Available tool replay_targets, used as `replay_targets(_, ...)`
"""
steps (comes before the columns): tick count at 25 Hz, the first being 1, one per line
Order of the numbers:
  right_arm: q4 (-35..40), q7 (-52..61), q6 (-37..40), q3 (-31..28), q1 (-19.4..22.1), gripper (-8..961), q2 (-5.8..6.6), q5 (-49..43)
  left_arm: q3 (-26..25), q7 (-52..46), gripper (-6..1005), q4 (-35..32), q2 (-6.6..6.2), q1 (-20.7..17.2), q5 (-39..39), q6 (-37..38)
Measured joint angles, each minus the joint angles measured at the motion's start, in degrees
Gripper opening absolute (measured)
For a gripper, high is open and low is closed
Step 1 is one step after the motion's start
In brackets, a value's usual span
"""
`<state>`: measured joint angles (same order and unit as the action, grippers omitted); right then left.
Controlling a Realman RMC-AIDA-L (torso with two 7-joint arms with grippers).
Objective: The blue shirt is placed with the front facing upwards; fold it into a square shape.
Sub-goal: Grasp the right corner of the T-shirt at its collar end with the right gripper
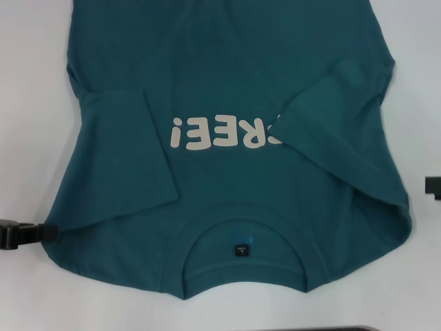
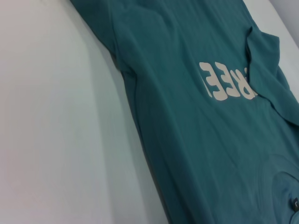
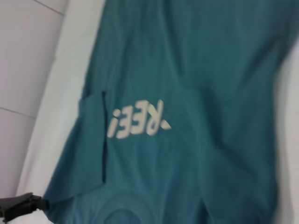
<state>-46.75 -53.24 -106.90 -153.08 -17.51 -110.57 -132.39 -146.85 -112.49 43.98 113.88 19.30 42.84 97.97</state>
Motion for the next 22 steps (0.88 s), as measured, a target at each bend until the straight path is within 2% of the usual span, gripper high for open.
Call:
replay_targets(7,0.6,1.3,0.7,0.0,0.5,689,-0.06,-3.5,0.1,0.2,2,0.0,0.10,0.2,-0.1,-0.1)
replay_targets(22,5.4,1.4,5.4,0.5,-3.7,670,-0.59,-8.6,0.1,0.0,2,0.0,-0.27,0.3,0.0,0.1)
